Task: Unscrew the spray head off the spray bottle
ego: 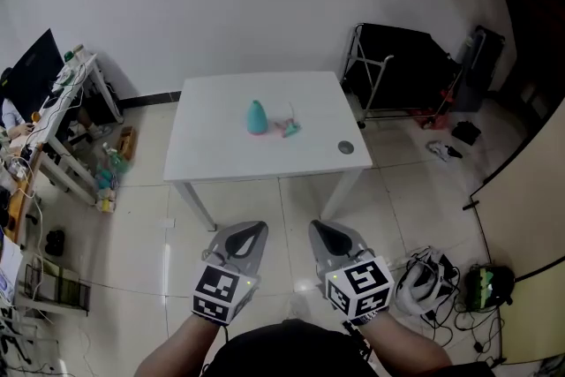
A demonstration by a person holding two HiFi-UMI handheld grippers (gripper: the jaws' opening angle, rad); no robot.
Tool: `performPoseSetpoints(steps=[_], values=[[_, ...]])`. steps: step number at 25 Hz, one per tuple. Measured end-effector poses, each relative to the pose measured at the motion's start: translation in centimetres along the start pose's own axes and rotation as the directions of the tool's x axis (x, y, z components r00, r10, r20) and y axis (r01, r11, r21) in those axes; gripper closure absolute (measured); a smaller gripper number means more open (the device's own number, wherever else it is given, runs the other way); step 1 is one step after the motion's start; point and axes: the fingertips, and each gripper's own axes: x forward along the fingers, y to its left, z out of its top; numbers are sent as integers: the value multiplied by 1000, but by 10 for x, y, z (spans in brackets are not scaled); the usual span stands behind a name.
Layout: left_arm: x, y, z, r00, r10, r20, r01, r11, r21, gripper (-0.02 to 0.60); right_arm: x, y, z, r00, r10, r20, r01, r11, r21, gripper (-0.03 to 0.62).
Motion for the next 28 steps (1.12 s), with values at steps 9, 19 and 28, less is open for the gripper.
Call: performPoseSetpoints(steps=[9,19,28], values=[[55,9,2,998,38,-48,-38,999,-10,566,29,-48,3,999,50,-14,-49,999,14,604],[86,11,-1,994,78,-76,-80,997,-21,566,38,-79,-2,996,79,-34,-78,997,10,603],[106,24,-1,993,83,-87,-85,996,-16,565,53,-96,0,997,67,-39,-67,998,9,603]])
